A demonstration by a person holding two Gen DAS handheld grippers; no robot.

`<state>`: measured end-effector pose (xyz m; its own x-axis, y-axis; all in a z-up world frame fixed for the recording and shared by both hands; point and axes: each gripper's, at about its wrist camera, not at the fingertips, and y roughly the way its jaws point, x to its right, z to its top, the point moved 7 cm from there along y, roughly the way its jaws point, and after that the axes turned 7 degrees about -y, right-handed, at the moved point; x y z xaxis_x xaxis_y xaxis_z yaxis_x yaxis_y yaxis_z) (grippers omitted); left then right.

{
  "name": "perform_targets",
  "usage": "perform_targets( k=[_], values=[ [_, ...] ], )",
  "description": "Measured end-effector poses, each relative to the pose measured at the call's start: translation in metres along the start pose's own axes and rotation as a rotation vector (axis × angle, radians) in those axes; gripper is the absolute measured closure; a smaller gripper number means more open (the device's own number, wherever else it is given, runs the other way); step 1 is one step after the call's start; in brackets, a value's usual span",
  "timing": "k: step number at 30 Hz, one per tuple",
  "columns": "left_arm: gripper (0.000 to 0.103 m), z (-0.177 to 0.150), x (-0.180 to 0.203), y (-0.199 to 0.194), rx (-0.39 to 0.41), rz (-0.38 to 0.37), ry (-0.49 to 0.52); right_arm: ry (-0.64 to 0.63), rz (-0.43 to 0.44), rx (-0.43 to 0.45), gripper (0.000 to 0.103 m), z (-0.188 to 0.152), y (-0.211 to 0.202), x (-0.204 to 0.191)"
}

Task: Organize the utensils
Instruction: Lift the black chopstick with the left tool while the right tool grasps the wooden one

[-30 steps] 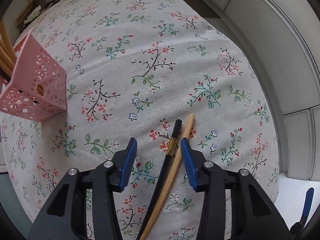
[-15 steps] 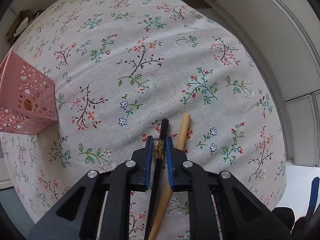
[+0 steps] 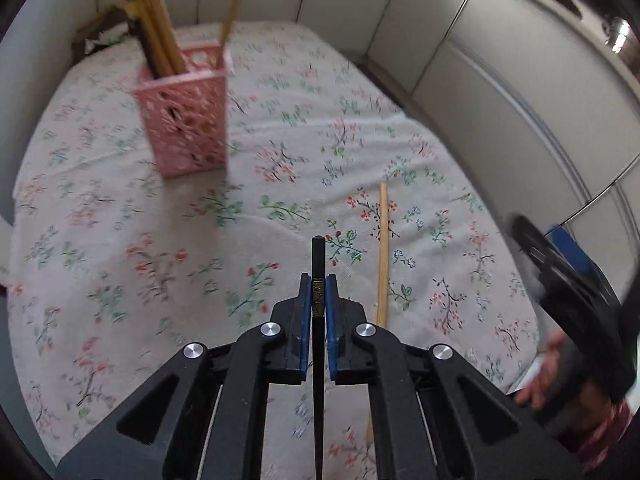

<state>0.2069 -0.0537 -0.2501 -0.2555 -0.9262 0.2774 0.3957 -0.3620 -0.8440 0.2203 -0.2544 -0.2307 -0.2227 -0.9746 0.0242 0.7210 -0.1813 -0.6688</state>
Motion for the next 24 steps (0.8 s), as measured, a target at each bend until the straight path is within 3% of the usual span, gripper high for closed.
perform_targets(
  k=[2, 5, 8, 11, 14, 16, 17, 20, 22, 24],
  values=[
    [0.097, -0.005, -0.006, -0.023, 0.049, -0.003, 0.001, -0.011, 0.008, -0.046, 0.006, 0.010, 0.015, -0.018],
    [0.097, -0.005, -0.015, -0.059, 0.145, -0.005, 0.007, -0.018, 0.065, -0.202, 0.006, 0.016, 0.049, -0.048],
    [0.097, -0.005, -0.022, -0.084, 0.187, -0.029, 0.003, 0.033, 0.088, -0.281, 0.007, 0.017, 0.071, -0.062],
    [0.097, -0.003, -0.030, -0.098, 0.227, -0.027, -0.012, 0.123, 0.154, -0.429, 0.008, 0.009, 0.093, -0.071],
    [0.097, 0.000, -0.034, -0.102, 0.252, -0.024, -0.025, 0.181, 0.188, -0.526, 0.020, -0.002, 0.107, -0.078],
    [0.097, 0.000, -0.034, -0.101, 0.257, -0.026, -0.033, 0.169, 0.196, -0.586, 0.038, -0.010, 0.114, -0.083],
    [0.097, 0.000, -0.033, -0.101, 0.258, -0.028, -0.031, 0.153, 0.184, -0.576, 0.039, -0.009, 0.115, -0.084],
    [0.097, -0.002, -0.031, -0.107, 0.265, -0.027, -0.018, 0.132, 0.188, -0.588, 0.059, -0.007, 0.118, -0.089],
    [0.097, -0.003, -0.029, -0.108, 0.268, -0.032, -0.014, 0.135, 0.177, -0.607, 0.090, -0.006, 0.122, -0.086],
    [0.097, -0.003, -0.029, -0.108, 0.269, -0.029, -0.018, 0.179, 0.201, -0.616, 0.094, -0.007, 0.123, -0.082]
  ],
)
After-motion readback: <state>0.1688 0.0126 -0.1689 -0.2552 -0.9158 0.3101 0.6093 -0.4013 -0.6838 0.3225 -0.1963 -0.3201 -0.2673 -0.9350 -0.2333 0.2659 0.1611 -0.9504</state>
